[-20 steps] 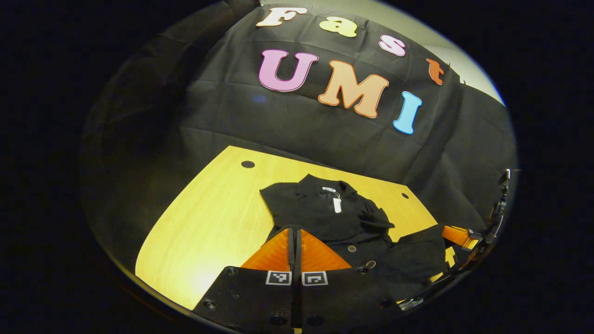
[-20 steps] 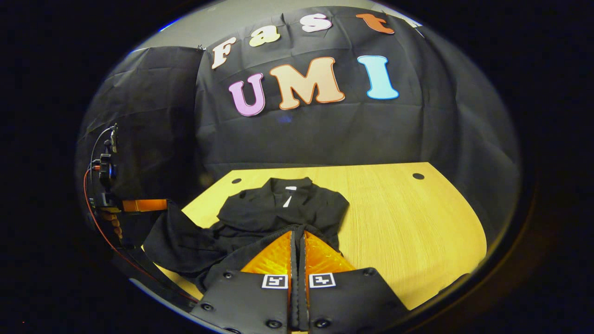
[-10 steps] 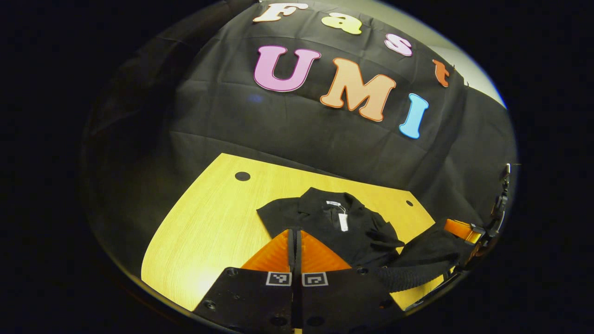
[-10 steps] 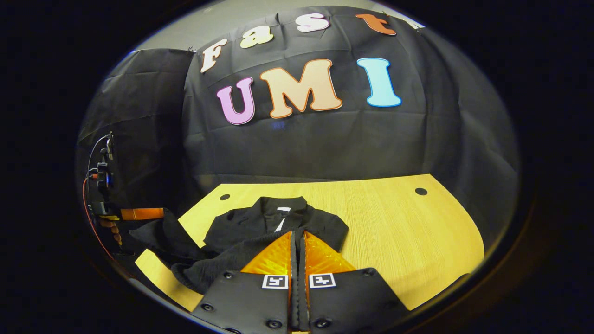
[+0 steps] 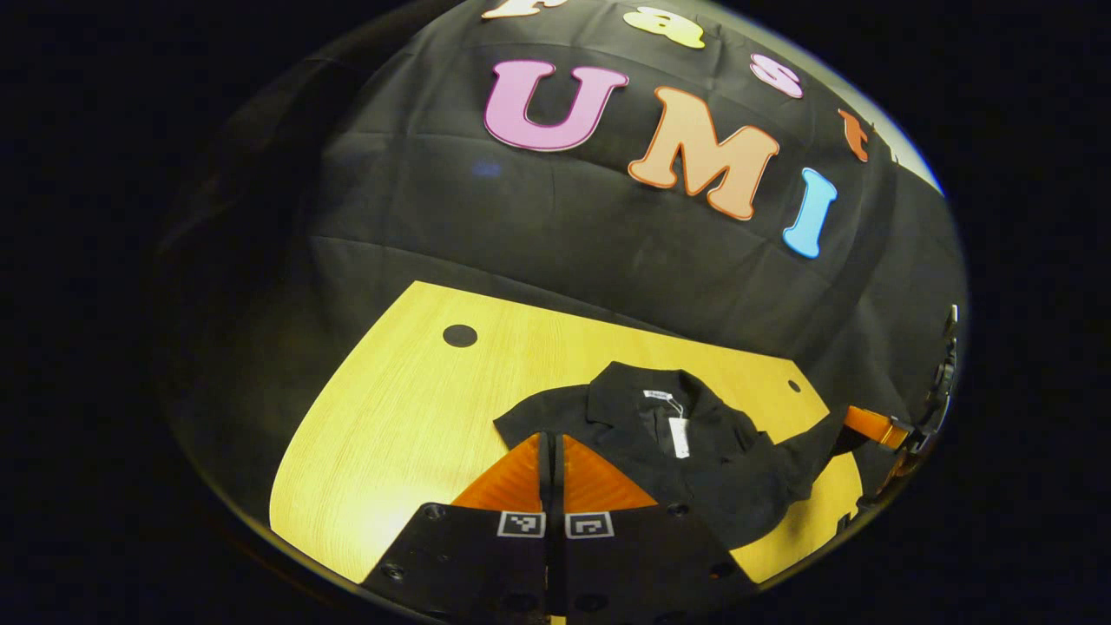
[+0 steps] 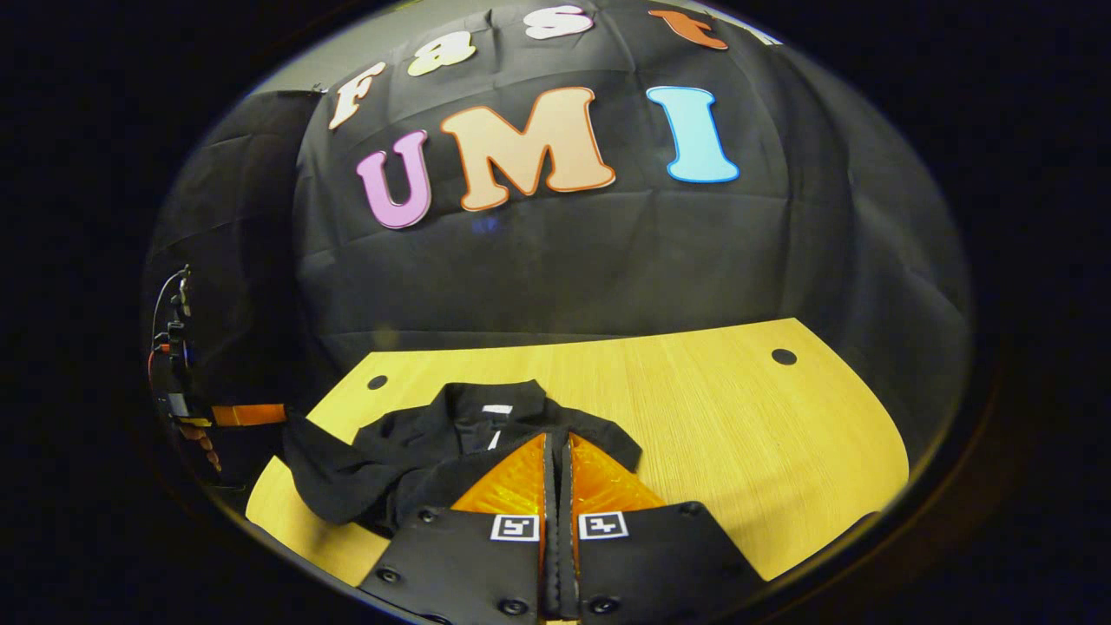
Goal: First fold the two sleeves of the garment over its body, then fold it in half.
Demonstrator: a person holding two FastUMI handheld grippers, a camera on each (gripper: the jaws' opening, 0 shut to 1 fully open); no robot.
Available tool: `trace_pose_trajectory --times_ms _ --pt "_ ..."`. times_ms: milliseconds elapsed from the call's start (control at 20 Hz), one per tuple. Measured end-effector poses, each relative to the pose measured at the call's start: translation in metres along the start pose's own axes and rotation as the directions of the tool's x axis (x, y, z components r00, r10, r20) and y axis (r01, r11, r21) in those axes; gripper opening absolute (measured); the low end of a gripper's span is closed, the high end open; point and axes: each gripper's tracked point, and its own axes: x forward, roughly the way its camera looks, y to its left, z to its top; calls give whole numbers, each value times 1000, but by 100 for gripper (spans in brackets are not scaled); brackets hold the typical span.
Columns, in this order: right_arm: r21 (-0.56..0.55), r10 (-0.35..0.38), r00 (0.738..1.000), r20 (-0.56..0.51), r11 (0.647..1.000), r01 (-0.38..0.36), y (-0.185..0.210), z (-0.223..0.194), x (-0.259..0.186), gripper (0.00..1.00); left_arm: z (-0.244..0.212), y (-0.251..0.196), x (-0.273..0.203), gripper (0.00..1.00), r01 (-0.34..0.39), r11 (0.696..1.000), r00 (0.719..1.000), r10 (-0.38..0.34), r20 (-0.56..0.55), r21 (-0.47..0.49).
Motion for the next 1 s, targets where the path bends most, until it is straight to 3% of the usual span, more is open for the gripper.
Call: trace_pose_trajectory --times_ms 100,300,350,400,500,550,750,1000 --pt "27 -26 999 -22 999 27 -2 3 20 2 2 5 20 0 -6 1000 1000 6 -19 9" --pt "45 -77 997 -28 996 78 -3 13 52 3 11 24 56 0 -84 996 996 84 5 32" --pt "47 -116 993 -6 992 117 -8 18 53 6 24 32 59 0 -130 990 990 128 60 44" --pt "49 -150 988 37 988 148 -13 29 53 14 41 31 55 10 -137 988 985 129 116 66" --pt "51 -174 977 119 984 169 -14 48 41 100 75 21 51 65 -130 986 966 102 238 102" --pt "37 -183 970 160 983 180 -10 54 26 98 88 11 39 93 -128 985 955 90 282 117" --pt "-49 -156 943 295 983 178 5 68 -24 98 111 -13 -9 94 -129 982 923 66 379 141" --pt "-110 -86 900 427 983 146 21 71 -99 94 120 -36 -93 93 -173 968 862 60 504 182"
